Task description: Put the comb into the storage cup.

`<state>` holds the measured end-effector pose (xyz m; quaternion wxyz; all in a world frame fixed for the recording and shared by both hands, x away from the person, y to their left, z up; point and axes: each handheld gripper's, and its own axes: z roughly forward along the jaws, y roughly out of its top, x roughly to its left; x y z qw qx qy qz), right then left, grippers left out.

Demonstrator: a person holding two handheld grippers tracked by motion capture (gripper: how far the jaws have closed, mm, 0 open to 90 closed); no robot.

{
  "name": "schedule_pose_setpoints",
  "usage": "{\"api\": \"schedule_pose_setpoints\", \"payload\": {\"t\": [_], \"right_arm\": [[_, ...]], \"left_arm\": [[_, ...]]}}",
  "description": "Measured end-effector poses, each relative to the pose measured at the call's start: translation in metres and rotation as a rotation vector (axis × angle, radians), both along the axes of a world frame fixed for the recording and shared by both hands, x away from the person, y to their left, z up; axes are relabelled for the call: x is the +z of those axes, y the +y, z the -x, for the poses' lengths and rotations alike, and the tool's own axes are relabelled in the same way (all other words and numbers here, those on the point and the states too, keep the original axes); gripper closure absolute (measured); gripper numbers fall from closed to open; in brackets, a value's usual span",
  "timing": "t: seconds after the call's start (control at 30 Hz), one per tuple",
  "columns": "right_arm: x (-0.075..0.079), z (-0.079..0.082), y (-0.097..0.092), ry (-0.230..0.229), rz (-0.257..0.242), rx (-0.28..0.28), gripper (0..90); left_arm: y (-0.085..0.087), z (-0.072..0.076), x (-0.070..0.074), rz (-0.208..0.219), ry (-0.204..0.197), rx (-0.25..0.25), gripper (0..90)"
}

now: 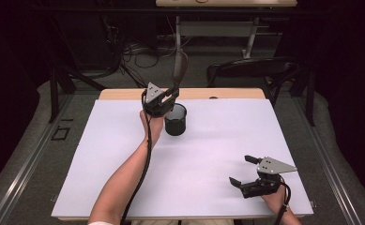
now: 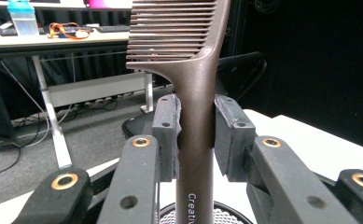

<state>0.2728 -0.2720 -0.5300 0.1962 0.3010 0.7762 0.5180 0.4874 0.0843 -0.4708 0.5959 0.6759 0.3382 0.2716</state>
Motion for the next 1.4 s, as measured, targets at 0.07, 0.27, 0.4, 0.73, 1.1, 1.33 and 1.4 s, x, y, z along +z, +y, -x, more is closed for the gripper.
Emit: {"api": "schedule_pose_setpoints", "payload": {"t": [0.07, 0.27, 0.4, 0.73, 1.1, 1.33, 1.4], "right_arm": [[0.000, 0.000, 0.000, 0.000, -0.003, -0.002, 0.9], [0.000, 0.000, 0.000, 0.001, -0.003, -0.002, 0.9], [0.000, 0.000, -0.001, 0.000, -0.003, -0.001, 0.9], [0.000, 0.000, -0.001, 0.001, -0.004, -0.004, 0.9], [0.000, 0.000, -0.001, 0.001, -0.002, -0.004, 0.9], [0.000, 0.000, -0.001, 0.001, -0.002, -0.004, 0.9], [0.000, 0.000, -0.001, 0.001, -0.002, -0.004, 0.9]], "left_arm": [[0.000, 0.000, -0.001, -0.005, 0.000, 0.000, 72.1], [-0.001, -0.002, -0.003, -0.004, 0.007, 0.001, 72.1], [-0.002, -0.002, -0.005, -0.015, 0.011, -0.002, 72.1], [-0.005, -0.003, -0.008, -0.031, 0.018, -0.010, 72.0], [-0.006, -0.003, -0.013, -0.048, 0.020, -0.018, 72.0], [-0.005, -0.002, -0.017, -0.050, 0.029, -0.020, 72.1], [-0.005, -0.002, -0.018, -0.046, 0.030, -0.022, 72.1]]}}
